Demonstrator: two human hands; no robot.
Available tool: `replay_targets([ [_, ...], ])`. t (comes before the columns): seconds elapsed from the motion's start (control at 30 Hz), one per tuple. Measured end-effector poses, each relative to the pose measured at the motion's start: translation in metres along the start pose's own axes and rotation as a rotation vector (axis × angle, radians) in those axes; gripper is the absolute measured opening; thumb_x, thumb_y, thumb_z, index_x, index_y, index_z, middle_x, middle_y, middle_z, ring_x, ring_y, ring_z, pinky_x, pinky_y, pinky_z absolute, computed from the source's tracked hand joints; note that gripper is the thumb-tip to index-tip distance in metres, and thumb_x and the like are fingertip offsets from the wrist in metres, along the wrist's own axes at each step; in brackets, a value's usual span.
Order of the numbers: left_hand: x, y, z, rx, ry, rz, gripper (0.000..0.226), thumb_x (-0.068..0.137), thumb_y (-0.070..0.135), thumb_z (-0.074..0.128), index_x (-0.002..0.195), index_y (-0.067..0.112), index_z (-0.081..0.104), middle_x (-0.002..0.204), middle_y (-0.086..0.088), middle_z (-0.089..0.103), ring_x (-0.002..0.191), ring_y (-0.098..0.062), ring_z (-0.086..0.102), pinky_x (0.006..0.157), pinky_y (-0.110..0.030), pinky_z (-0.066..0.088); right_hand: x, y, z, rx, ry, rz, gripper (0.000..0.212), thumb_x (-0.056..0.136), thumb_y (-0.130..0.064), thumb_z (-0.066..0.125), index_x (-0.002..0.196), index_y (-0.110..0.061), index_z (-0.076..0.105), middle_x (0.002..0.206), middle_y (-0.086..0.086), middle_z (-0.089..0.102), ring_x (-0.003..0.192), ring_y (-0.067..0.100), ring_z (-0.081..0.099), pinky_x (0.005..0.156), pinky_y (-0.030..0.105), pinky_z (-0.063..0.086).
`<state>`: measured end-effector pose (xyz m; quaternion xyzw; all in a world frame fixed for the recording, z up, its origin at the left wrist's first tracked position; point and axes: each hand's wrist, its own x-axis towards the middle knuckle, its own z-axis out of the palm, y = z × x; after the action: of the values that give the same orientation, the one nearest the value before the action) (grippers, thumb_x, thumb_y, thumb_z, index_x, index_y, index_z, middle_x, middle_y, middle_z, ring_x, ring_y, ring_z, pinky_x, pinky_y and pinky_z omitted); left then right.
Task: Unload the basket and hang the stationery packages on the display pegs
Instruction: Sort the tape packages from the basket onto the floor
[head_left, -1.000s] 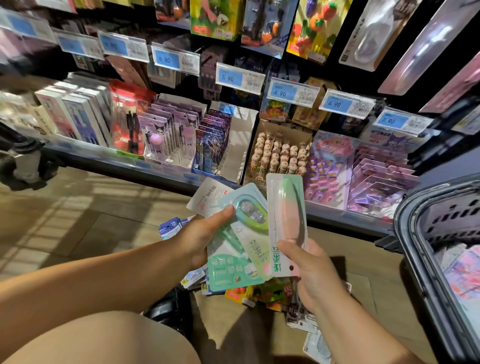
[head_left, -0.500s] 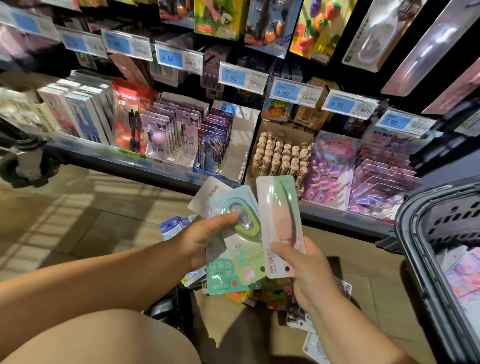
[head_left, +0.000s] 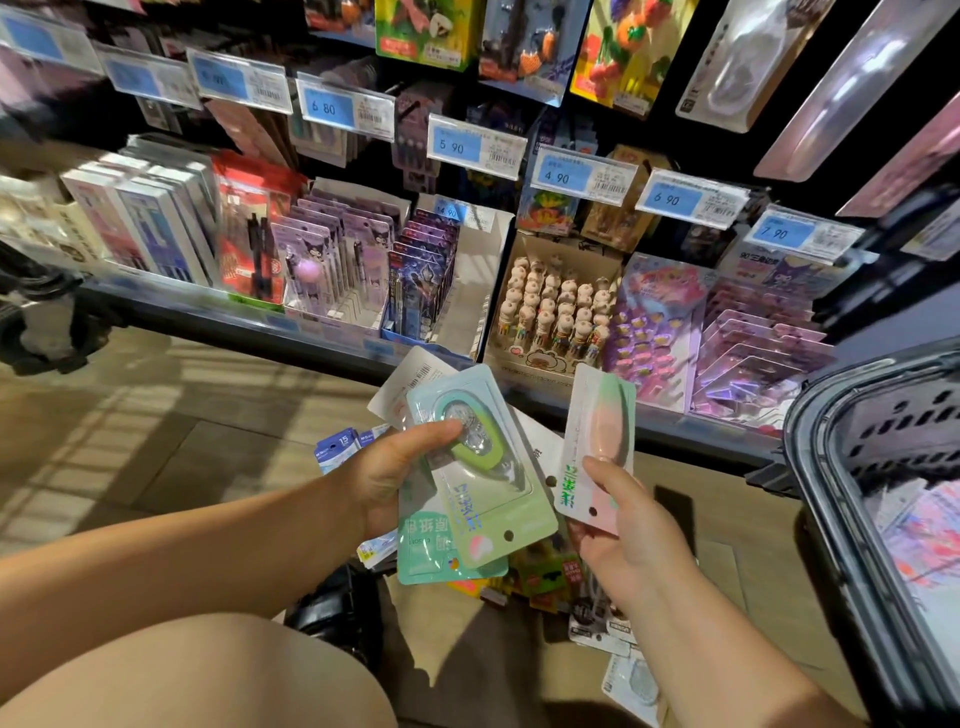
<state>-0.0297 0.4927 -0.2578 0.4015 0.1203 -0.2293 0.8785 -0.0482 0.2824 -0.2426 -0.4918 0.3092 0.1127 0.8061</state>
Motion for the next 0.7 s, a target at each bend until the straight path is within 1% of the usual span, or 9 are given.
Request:
replay_targets([
  [0.07,-0.001,-0.001,-0.001,0.015,0.014,-0.008,0.026,0.070,0.005,0.070,0.095,0.006,0.067,0.083,-0.013,0.074,0.073,-0.024,0.073,0.064,-0.038,0.061,-0.001,-0.003,0.000,-0.014,-0.032,0.035,0.026,0.083,-0.006,0.067,0.108,-0.010,0.064,0.086,0.012,0.076,0.086,0.027,0.068,0.084,0.038,0.050],
  [0.17,-0.002,-0.003,-0.003,0.045,0.019,-0.029,0.030,0.067,0.012,0.069,0.096,0.007,0.068,0.086,-0.012,0.074,0.076,-0.024,0.072,0.069,-0.038,0.061,0.000,-0.004,-0.001,-0.090,-0.078,0.057,0.030,0.083,-0.003,0.067,0.112,-0.007,0.063,0.091,0.014,0.075,0.080,0.024,0.070,0.072,0.034,0.053],
  [0.23,-0.002,-0.004,-0.002,0.061,0.003,-0.035,0.029,0.069,0.009,0.075,0.097,0.006,0.068,0.087,-0.012,0.074,0.077,-0.024,0.072,0.072,-0.038,0.061,0.002,-0.003,-0.001,-0.136,-0.070,0.035,0.033,0.083,0.000,0.067,0.114,-0.008,0.062,0.095,0.015,0.075,0.083,0.026,0.070,0.073,0.036,0.055],
  [0.3,-0.002,-0.003,-0.002,0.066,-0.003,-0.040,0.026,0.075,0.010,0.070,0.100,0.006,0.067,0.087,-0.013,0.074,0.077,-0.024,0.073,0.069,-0.038,0.061,0.003,-0.002,-0.002,-0.169,-0.046,0.000,0.029,0.084,0.002,0.065,0.110,-0.010,0.063,0.091,0.013,0.075,0.083,0.025,0.069,0.073,0.038,0.055],
  [0.43,-0.001,-0.001,-0.002,0.058,0.004,-0.036,0.028,0.076,0.014,0.062,0.103,0.006,0.067,0.088,-0.013,0.074,0.076,-0.025,0.073,0.065,-0.037,0.061,0.002,-0.002,-0.006,-0.188,-0.029,-0.046,0.024,0.086,0.005,0.062,0.102,-0.013,0.062,0.083,0.009,0.076,0.078,0.023,0.069,0.065,0.034,0.054],
  [0.5,-0.001,0.001,-0.004,0.070,0.017,-0.027,0.029,0.076,0.013,0.066,0.103,0.005,0.066,0.088,-0.014,0.074,0.075,-0.025,0.073,0.064,-0.036,0.061,0.001,-0.003,-0.009,-0.209,-0.020,-0.073,0.023,0.086,0.004,0.062,0.103,-0.012,0.061,0.078,0.006,0.076,0.079,0.024,0.069,0.071,0.037,0.054],
  [0.57,0.000,0.002,-0.009,0.090,0.045,-0.012,0.037,0.074,0.011,0.073,0.109,0.003,0.065,0.092,-0.016,0.074,0.078,-0.026,0.073,0.065,-0.036,0.060,0.001,-0.005,-0.012,-0.240,-0.006,-0.108,0.024,0.086,0.002,0.064,0.105,-0.013,0.061,0.078,0.004,0.076,0.082,0.024,0.070,0.081,0.042,0.053],
  [0.6,0.001,0.003,-0.013,0.094,0.059,-0.007,0.042,0.072,0.014,0.070,0.112,0.003,0.064,0.095,-0.017,0.073,0.080,-0.028,0.073,0.067,-0.037,0.060,0.001,-0.007,-0.013,-0.252,-0.003,-0.130,0.025,0.085,0.002,0.064,0.105,-0.013,0.062,0.078,0.003,0.076,0.079,0.023,0.071,0.079,0.042,0.054],
  [0.7,0.002,0.009,-0.020,0.115,0.073,-0.005,0.051,0.070,0.023,0.067,0.117,0.004,0.063,0.098,-0.018,0.073,0.082,-0.031,0.072,0.071,-0.040,0.060,0.002,-0.016,-0.018,-0.261,-0.012,-0.186,0.024,0.085,0.006,0.062,0.101,-0.012,0.064,0.078,0.004,0.076,0.068,0.018,0.073,0.064,0.033,0.055],
])
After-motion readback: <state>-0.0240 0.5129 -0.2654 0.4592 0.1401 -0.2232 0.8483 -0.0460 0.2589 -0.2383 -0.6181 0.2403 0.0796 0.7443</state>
